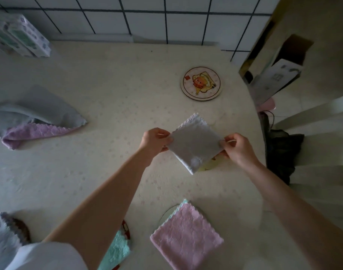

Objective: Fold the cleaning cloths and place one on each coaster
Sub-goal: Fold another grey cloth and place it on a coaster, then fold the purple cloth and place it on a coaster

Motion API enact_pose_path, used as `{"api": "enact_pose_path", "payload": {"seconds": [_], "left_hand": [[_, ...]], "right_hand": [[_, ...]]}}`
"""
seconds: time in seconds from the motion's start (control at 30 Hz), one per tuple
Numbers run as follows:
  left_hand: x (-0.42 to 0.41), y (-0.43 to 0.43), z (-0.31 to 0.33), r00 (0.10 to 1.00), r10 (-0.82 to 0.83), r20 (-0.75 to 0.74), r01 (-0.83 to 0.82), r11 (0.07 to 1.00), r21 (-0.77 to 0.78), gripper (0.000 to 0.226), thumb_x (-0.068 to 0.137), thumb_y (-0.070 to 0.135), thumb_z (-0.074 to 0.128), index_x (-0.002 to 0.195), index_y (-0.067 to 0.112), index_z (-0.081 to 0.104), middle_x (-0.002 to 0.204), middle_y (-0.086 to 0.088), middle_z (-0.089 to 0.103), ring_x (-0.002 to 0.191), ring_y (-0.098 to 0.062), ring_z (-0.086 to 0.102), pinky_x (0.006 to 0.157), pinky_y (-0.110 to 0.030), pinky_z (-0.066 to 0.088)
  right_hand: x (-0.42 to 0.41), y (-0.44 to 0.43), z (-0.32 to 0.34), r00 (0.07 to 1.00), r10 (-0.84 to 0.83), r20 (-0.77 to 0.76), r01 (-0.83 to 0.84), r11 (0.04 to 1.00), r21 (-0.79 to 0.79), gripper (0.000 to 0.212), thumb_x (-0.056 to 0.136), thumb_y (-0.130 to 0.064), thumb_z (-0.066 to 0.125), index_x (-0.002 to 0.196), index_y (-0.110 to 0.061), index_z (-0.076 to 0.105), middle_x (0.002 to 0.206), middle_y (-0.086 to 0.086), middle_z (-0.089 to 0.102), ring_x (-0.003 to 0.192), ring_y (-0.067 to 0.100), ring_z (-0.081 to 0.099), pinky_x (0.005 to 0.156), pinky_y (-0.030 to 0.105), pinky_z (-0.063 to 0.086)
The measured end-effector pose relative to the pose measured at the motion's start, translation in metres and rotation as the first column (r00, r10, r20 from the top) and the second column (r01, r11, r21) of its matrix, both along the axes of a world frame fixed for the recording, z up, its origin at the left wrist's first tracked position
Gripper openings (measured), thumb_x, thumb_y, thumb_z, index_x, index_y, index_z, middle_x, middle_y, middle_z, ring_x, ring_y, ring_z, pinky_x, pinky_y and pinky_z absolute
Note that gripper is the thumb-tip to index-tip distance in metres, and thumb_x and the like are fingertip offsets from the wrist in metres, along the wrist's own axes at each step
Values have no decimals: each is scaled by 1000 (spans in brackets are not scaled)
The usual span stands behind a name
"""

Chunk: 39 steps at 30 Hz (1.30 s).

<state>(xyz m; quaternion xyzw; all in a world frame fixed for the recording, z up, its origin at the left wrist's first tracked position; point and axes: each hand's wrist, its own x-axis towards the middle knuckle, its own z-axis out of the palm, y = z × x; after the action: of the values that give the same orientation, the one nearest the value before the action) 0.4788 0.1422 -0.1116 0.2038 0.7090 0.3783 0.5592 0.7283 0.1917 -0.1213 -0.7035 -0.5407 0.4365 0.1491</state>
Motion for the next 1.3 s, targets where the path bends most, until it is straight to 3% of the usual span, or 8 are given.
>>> {"api": "enact_pose_path", "payload": {"seconds": [0.23,0.43,0.57,0.67,0.87,1.03,1.17,1.3], "left_hand": [[9,-1,-18,975,-34,-221,27,999,-37,17,76,-2,73,78,14,66,80,-5,68,74,-21,67,75,-39,60],[5,-6,-24,934,-88,-346,83,996,-27,19,76,1,72,74,19,66,84,-6,70,80,-24,69,75,-38,60],[2,-8,-22,895,-145,-421,144,989,-34,14,80,2,65,80,16,67,82,0,69,77,-18,67,63,-20,54],[-17,-15,-19,860,-191,-474,194,980,-43,13,83,5,62,85,17,66,86,2,67,73,-11,62,48,-9,45],[-98,-46,-9,728,-215,-651,227,972,-67,15,83,8,60,88,20,66,88,2,67,82,-17,64,65,-23,51],[-182,-79,1,526,-275,-805,268,952,-150,21,84,6,61,102,16,66,103,-4,67,88,-20,61,77,-33,53],[-243,-94,1,373,-280,-885,266,946,-187,27,81,3,63,107,12,66,115,-10,64,101,-29,60,82,-40,53],[-282,-91,-12,248,-238,-939,361,922,-138,35,71,-6,64,104,6,66,109,-16,62,103,-38,55,82,-49,52]], "right_hand": [[15,3,-14,995,32,97,-30,999,-31,17,83,-33,67,89,-19,60,91,7,69,80,28,67,79,43,56],[10,2,-9,961,134,242,-156,985,75,18,85,-22,64,97,-7,63,92,7,64,86,25,59,72,28,41],[3,1,2,832,242,499,-367,915,167,26,85,-16,60,110,-9,56,110,10,55,95,29,57,67,30,42],[-12,4,13,769,275,576,-470,855,219,26,86,-15,59,111,-10,55,111,10,55,100,30,53,68,34,45],[-83,10,20,723,423,547,-614,757,226,22,89,-16,53,111,-13,55,111,7,57,103,26,52,76,38,50],[-161,10,13,655,593,468,-731,656,191,22,90,-13,52,112,-10,55,114,9,59,106,26,52,87,40,48],[-224,8,11,516,733,443,-848,511,142,23,93,-18,48,114,-11,54,119,7,54,110,26,50,89,40,47],[-285,6,11,405,827,391,-913,386,129,26,92,-16,50,116,-11,54,122,9,51,115,27,47,95,39,43]]}}
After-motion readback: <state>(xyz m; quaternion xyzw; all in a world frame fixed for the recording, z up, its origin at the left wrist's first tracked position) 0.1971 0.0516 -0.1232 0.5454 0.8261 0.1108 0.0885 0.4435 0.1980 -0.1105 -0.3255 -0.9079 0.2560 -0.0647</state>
